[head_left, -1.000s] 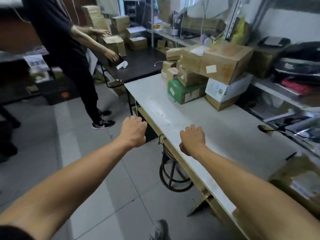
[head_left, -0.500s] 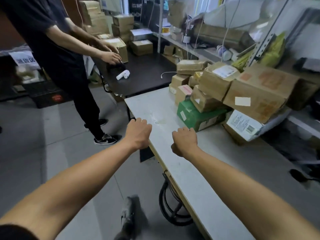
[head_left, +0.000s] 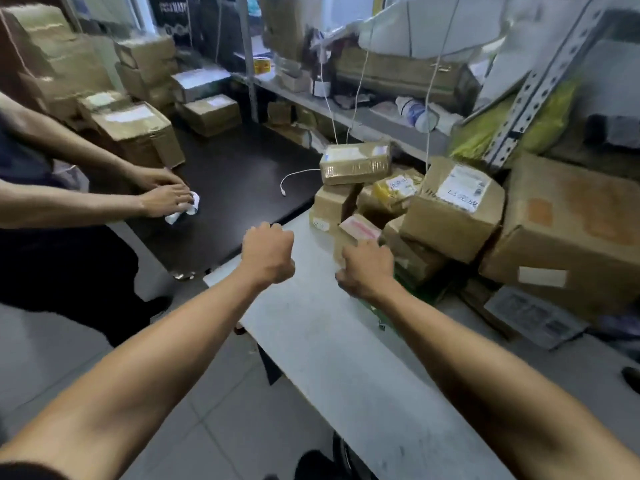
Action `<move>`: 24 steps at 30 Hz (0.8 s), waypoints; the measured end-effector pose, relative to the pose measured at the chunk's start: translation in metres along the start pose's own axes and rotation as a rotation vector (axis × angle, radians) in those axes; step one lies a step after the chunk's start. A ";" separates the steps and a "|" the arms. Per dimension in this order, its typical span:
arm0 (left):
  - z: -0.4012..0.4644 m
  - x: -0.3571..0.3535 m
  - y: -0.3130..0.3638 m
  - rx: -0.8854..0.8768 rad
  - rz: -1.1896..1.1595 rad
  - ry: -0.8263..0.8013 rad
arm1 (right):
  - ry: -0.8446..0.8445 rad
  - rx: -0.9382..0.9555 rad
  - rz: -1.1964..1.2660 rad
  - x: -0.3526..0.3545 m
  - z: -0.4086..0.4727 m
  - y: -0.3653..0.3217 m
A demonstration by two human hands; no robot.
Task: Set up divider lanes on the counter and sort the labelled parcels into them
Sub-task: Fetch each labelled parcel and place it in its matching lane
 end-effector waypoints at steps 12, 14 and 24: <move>0.256 -0.032 0.008 0.170 -0.722 -0.110 | 0.195 -0.515 0.633 0.046 0.238 0.133; 0.282 -0.047 0.004 0.341 -0.969 -0.153 | 0.176 -0.653 0.747 0.038 0.259 0.151; 0.322 -0.088 0.015 0.609 -1.524 -0.255 | 0.019 -0.793 0.812 0.008 0.283 0.155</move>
Point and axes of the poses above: each hand's wrist, its own z-axis towards the middle knuckle, its own x-axis out of the back of the hand, y = z × x, the point moved 9 cm from there along z, towards the middle knuckle, and after that the axes turned 1 degree about z, right-handed, at the moved point
